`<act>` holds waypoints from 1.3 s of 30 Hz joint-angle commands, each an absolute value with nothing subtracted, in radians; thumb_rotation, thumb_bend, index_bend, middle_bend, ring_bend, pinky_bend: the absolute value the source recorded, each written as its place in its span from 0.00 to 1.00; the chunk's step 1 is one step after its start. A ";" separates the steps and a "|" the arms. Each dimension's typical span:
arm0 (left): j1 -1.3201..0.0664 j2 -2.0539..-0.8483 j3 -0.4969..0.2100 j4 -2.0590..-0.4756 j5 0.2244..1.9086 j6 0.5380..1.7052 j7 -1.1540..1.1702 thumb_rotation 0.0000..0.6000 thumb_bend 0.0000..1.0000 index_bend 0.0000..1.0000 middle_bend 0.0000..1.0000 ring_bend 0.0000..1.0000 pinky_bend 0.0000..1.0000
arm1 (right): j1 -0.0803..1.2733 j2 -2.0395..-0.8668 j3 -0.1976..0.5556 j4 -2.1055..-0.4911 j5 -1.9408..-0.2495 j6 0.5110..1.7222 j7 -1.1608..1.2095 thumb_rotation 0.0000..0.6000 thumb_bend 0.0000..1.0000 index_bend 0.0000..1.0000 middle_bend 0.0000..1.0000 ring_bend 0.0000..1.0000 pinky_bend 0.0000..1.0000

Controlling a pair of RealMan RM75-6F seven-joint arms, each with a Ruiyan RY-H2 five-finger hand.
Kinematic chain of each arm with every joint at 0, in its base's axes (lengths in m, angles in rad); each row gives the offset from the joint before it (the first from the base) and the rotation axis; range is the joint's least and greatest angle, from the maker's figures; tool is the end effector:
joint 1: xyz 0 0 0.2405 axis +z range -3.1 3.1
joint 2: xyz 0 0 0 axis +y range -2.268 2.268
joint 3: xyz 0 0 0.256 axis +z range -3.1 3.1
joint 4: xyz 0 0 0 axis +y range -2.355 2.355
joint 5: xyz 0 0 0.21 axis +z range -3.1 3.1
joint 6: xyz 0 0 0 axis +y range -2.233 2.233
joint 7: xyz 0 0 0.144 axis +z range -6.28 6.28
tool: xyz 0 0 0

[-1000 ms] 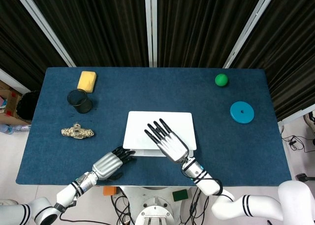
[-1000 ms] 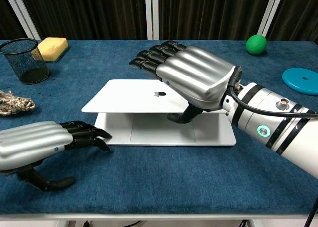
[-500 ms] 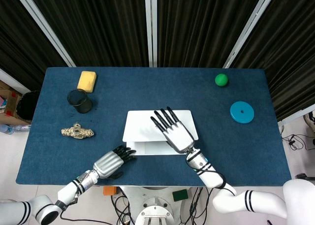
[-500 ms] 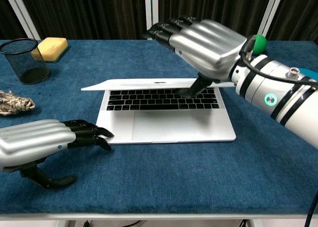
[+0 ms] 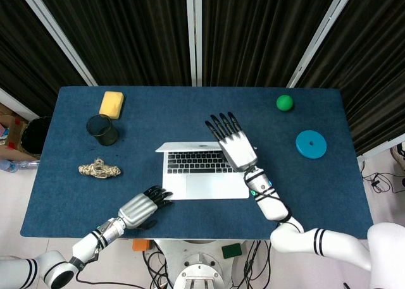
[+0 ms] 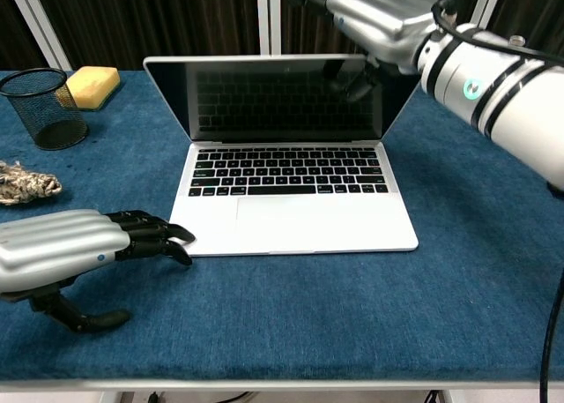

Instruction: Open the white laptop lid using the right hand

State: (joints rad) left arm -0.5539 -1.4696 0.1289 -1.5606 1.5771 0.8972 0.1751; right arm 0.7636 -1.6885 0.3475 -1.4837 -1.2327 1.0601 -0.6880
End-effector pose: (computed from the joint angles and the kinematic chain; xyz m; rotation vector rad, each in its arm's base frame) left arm -0.2069 0.2139 -0.0436 -2.3261 -0.9692 -0.7662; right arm -0.0704 -0.3516 -0.0146 1.8092 -0.5500 1.0465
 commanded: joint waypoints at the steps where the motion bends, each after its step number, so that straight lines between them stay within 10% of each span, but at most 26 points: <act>1: -0.554 -1.468 0.130 -1.563 1.575 0.899 0.176 1.00 0.20 0.17 0.09 0.00 0.04 | 0.797 -1.677 0.384 -1.446 -1.180 1.028 -0.677 1.00 0.40 0.00 0.01 0.00 0.00; 24: -0.553 -1.450 0.130 -1.592 1.542 0.902 0.209 1.00 0.20 0.17 0.09 0.00 0.04 | 0.996 -1.702 0.468 -1.070 -0.873 0.876 -0.642 1.00 0.40 0.00 0.01 0.00 0.00; 39: -0.468 -1.329 0.126 -1.688 1.593 1.118 0.261 1.00 0.20 0.17 0.09 0.00 0.04 | 0.705 -1.288 0.276 -1.718 -1.200 1.150 -0.491 1.00 0.40 0.00 0.01 0.00 0.00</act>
